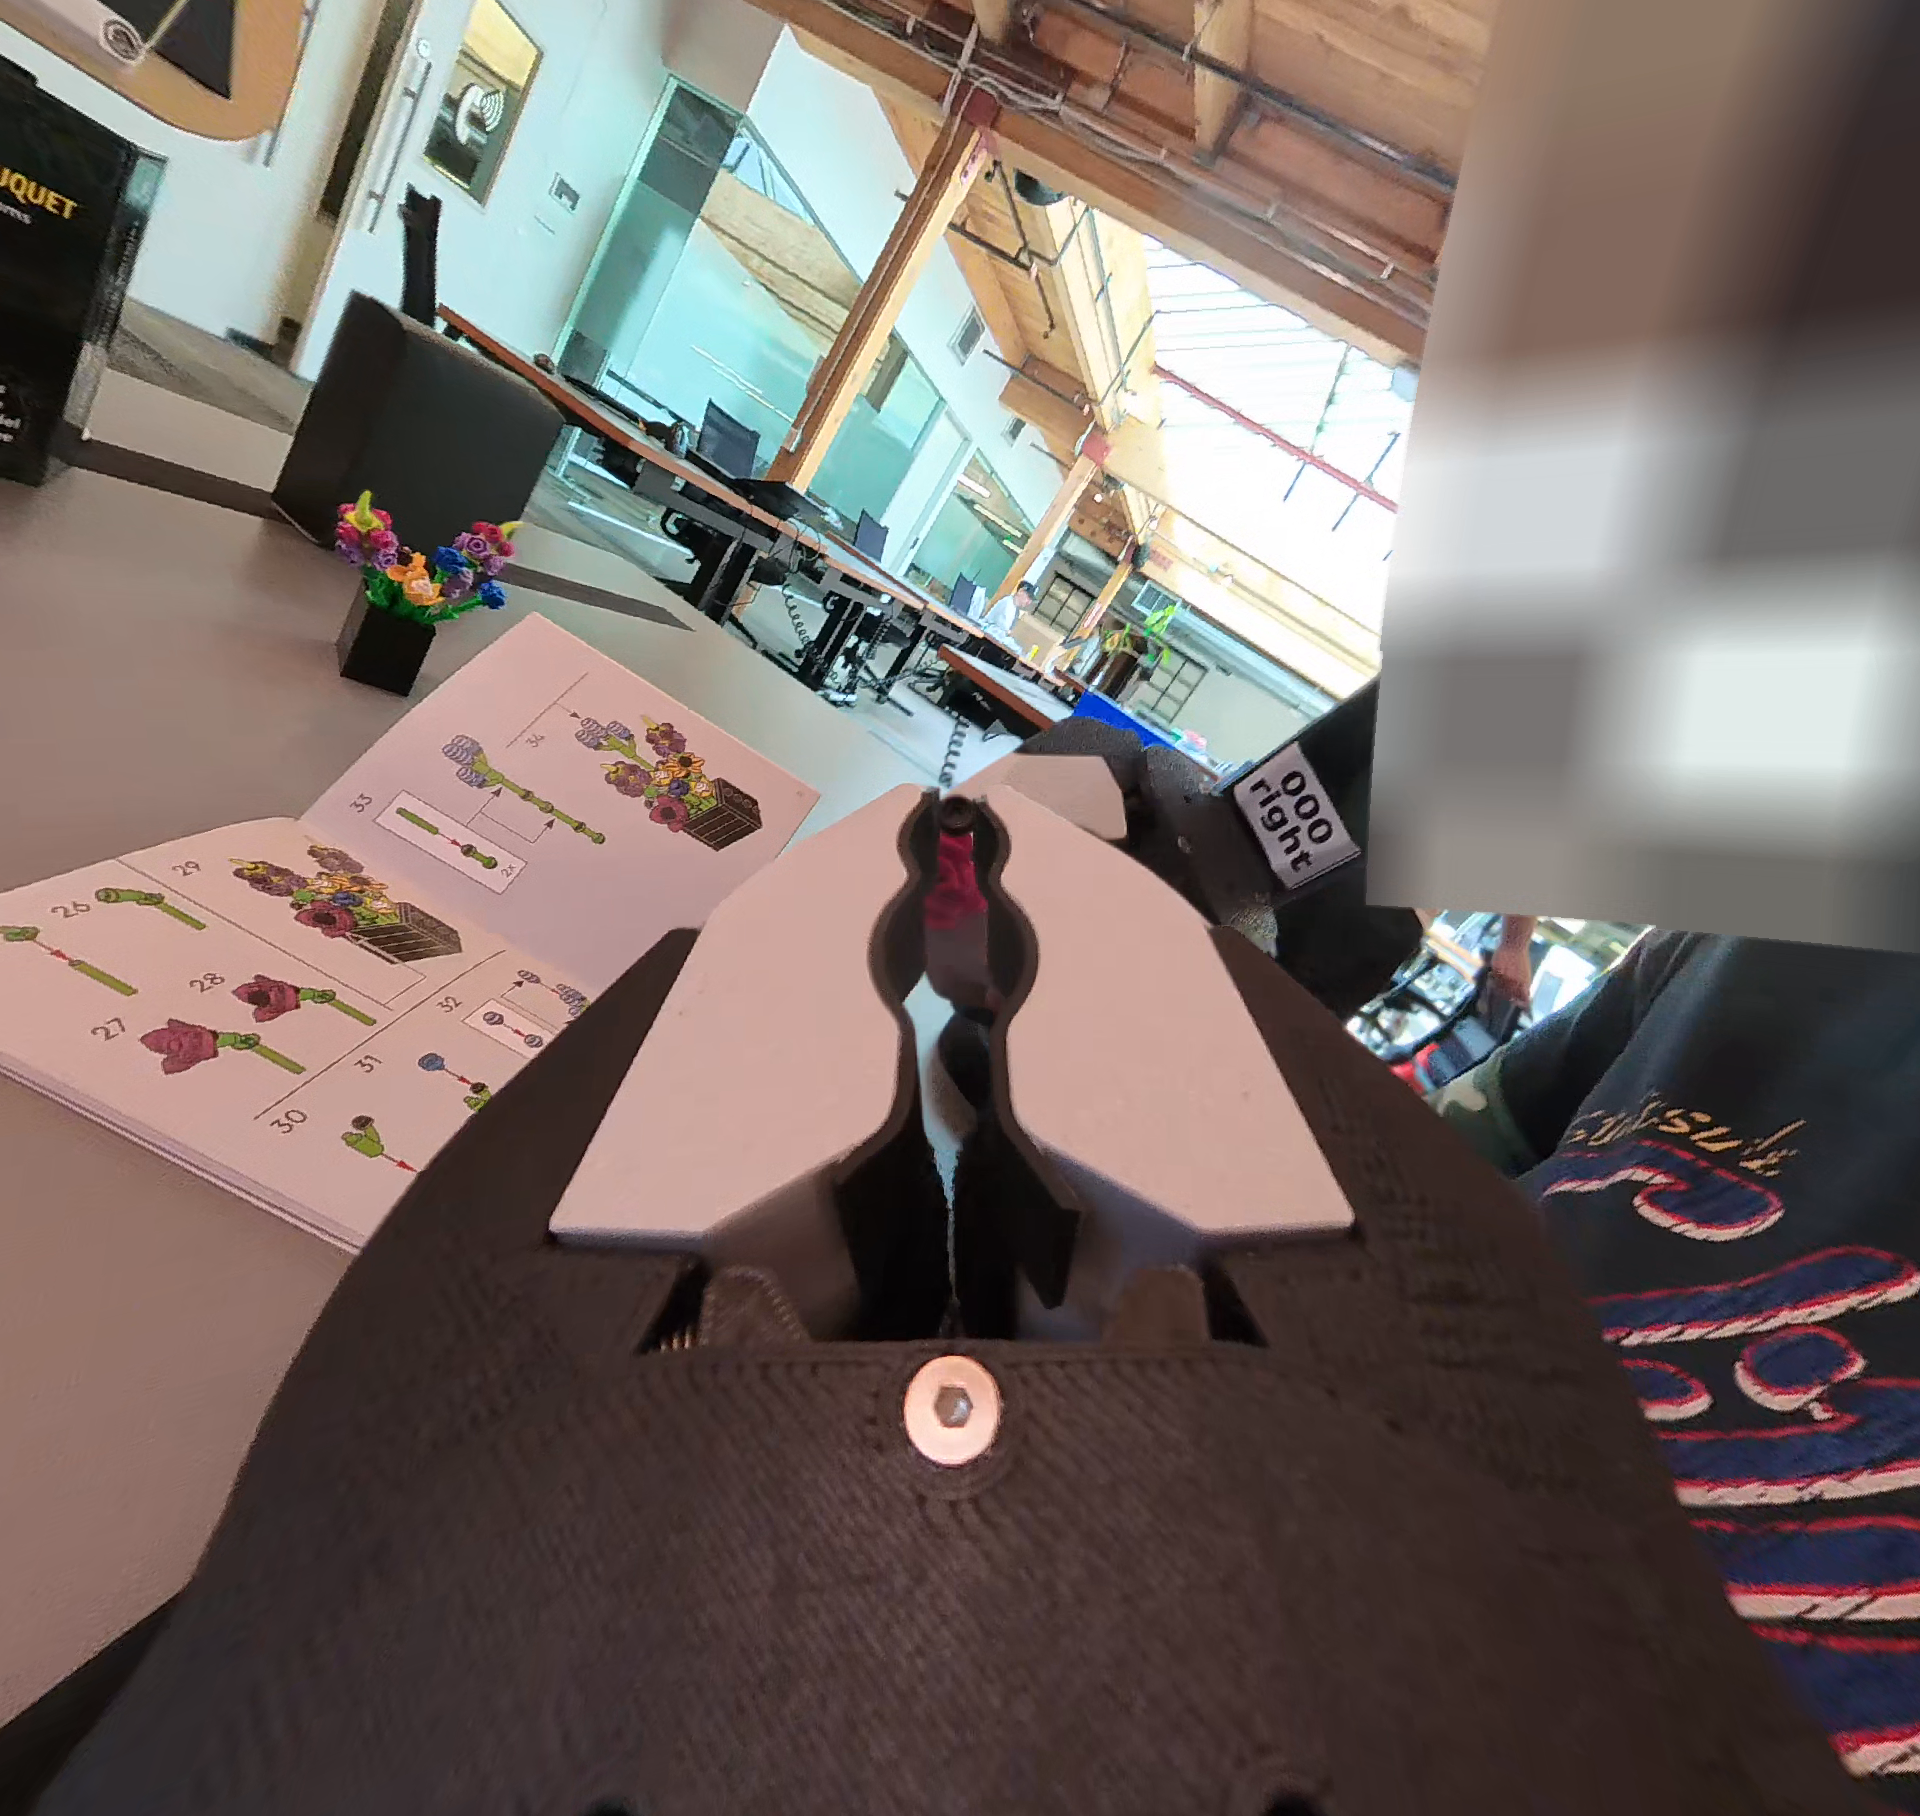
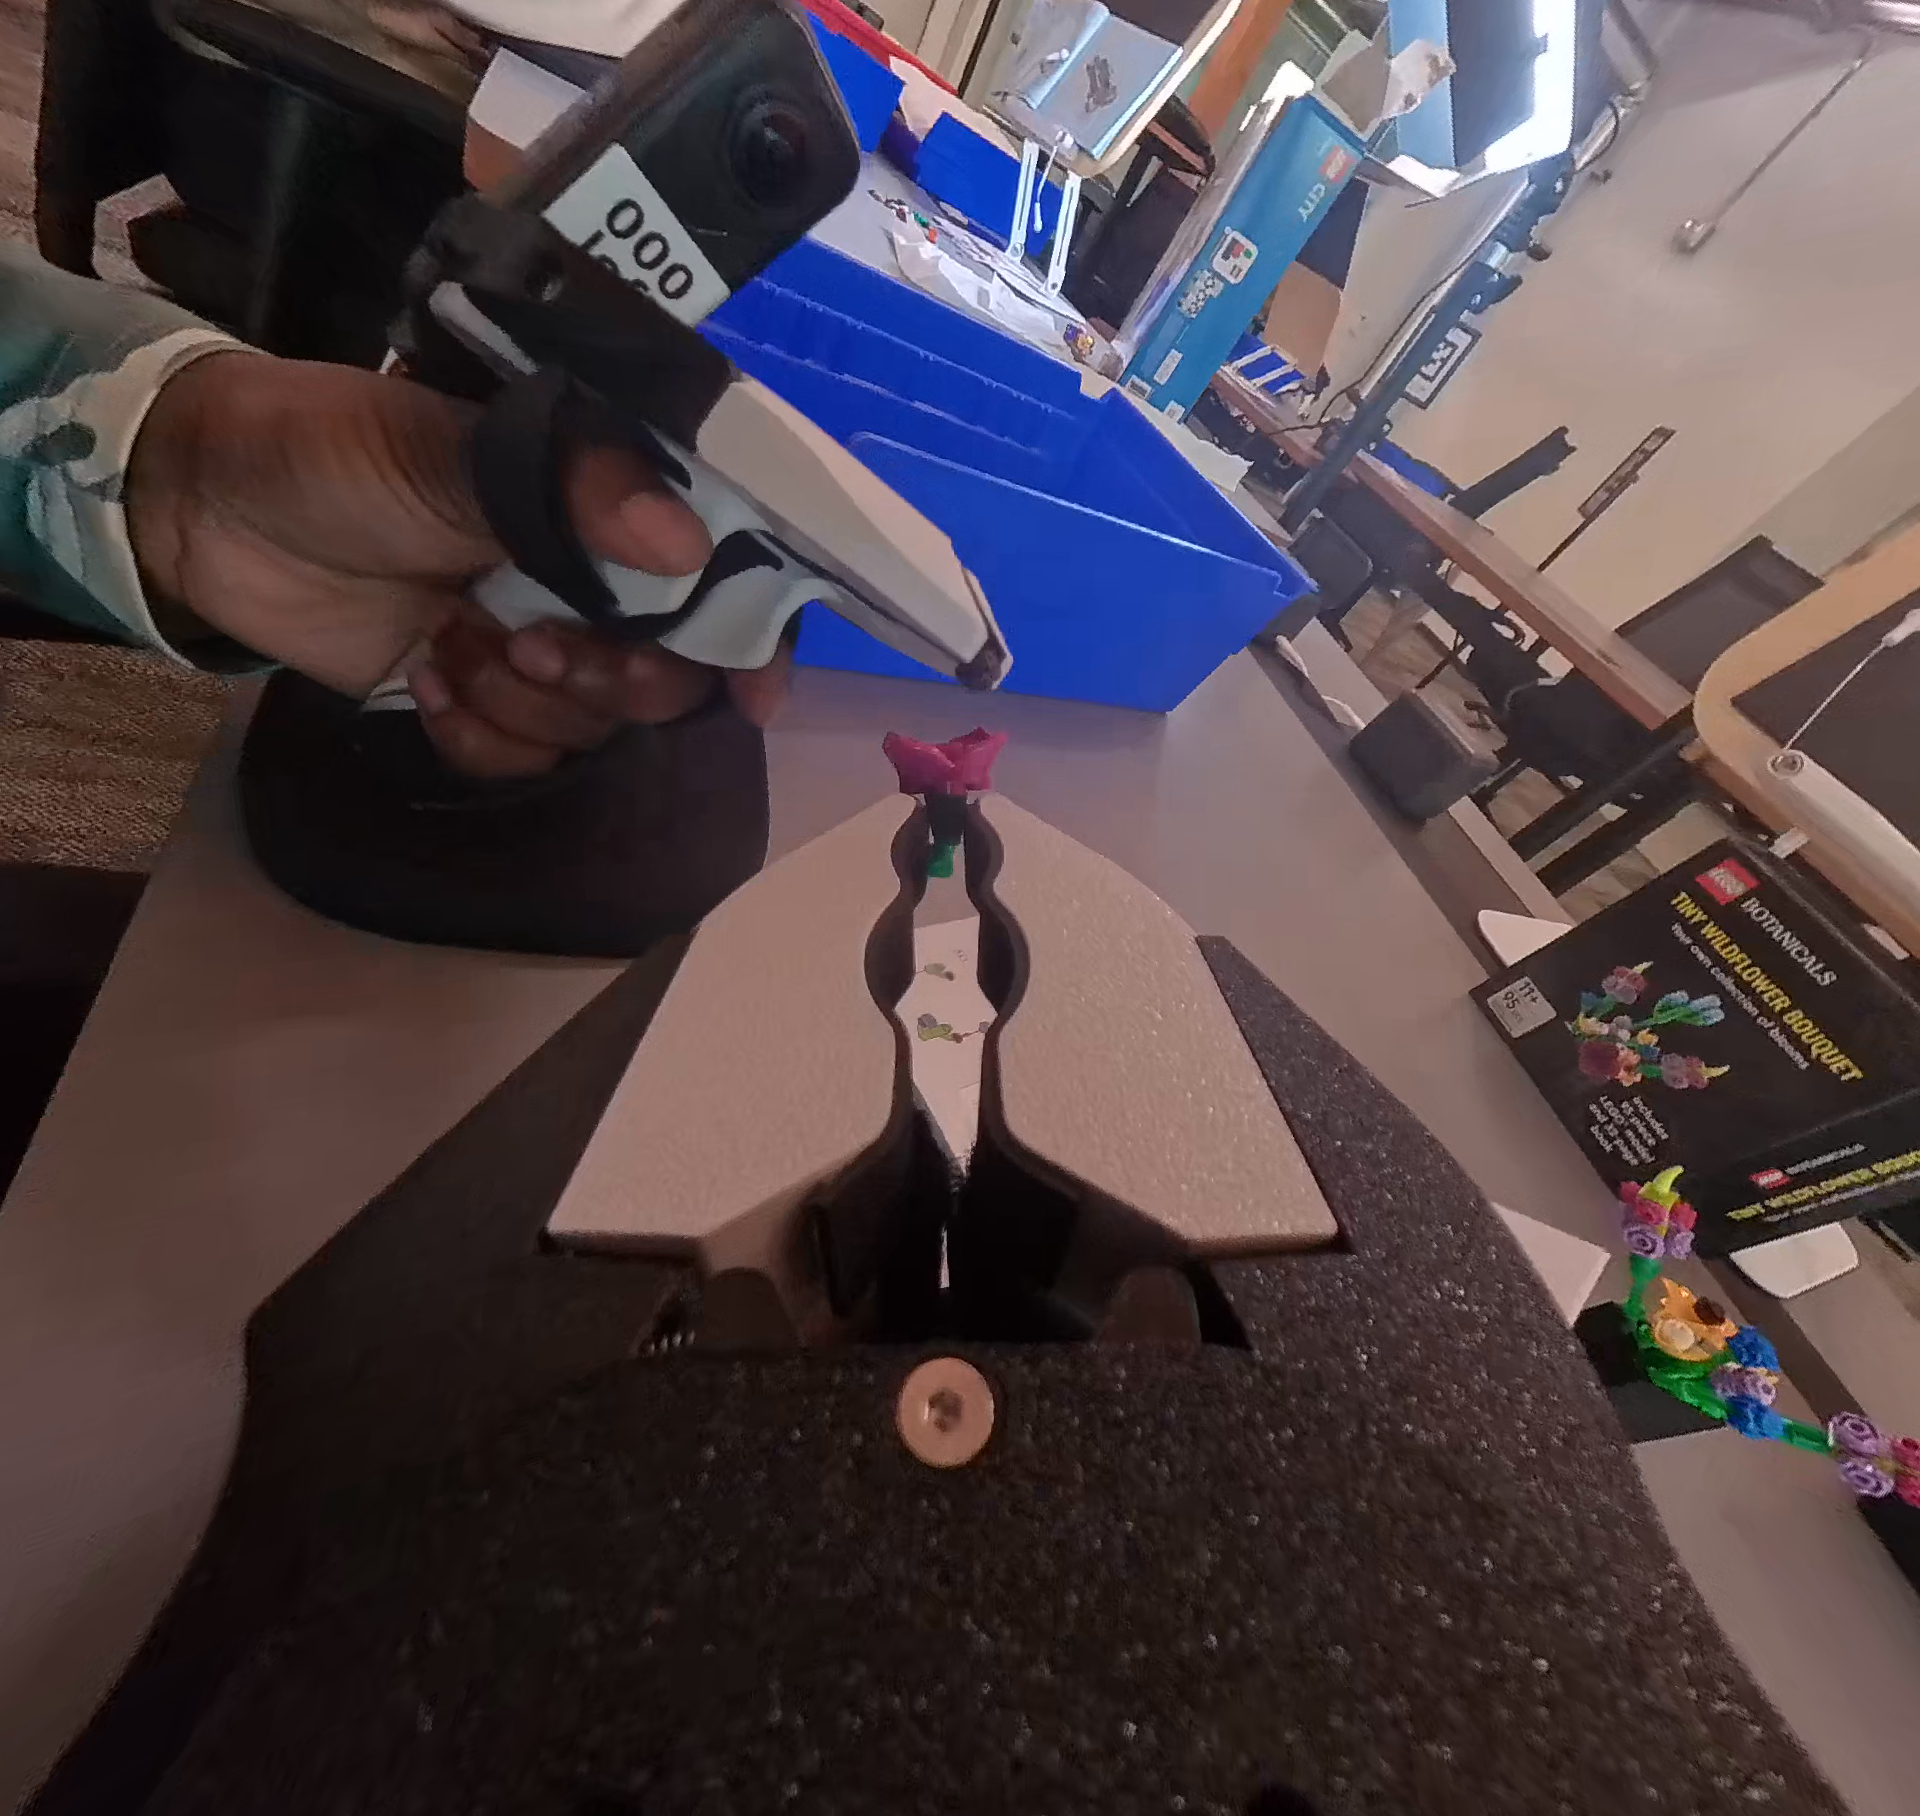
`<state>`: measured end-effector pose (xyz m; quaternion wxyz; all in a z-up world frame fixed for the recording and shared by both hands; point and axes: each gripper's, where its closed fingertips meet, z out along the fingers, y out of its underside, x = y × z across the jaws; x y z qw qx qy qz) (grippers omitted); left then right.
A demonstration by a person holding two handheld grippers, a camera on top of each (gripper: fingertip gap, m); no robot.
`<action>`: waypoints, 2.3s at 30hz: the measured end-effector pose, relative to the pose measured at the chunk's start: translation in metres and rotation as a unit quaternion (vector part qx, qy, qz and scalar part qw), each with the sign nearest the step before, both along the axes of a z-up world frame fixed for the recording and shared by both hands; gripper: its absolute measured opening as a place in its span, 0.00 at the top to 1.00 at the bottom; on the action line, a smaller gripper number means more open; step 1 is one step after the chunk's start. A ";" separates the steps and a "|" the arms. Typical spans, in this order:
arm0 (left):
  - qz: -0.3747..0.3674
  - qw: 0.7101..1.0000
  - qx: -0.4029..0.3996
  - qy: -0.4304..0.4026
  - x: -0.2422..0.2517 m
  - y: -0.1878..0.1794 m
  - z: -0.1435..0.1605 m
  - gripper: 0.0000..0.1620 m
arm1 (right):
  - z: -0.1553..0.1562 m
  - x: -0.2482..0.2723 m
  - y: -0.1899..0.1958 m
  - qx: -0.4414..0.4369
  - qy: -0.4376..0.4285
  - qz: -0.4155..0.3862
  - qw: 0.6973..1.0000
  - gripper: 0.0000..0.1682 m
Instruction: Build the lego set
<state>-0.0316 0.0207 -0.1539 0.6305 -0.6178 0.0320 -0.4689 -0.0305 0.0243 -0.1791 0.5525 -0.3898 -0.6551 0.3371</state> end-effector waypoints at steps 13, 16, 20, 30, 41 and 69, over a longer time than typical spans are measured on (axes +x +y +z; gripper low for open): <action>0.055 0.986 0.012 0.159 0.007 0.005 -0.012 0.96 | -0.001 0.000 0.007 0.005 -0.003 -0.027 1.000 0.96; 0.063 0.982 0.013 0.175 0.006 0.006 -0.014 0.96 | -0.001 0.000 0.007 0.008 -0.003 -0.027 1.000 0.96; 0.066 0.981 0.014 0.181 0.005 0.006 -0.014 0.96 | -0.001 0.000 0.006 0.014 -0.001 -0.025 1.000 0.96; 0.055 0.983 0.001 0.176 0.005 0.007 -0.016 0.96 | -0.002 0.000 0.005 0.017 0.006 -0.021 1.000 0.96; 0.027 0.999 -0.004 0.044 0.006 0.003 -0.001 0.96 | 0.013 0.001 0.000 -0.036 0.068 0.001 0.997 0.96; 0.024 0.993 0.039 0.105 0.024 -0.006 0.019 1.00 | 0.033 0.008 -0.005 0.139 0.118 -0.069 0.981 0.97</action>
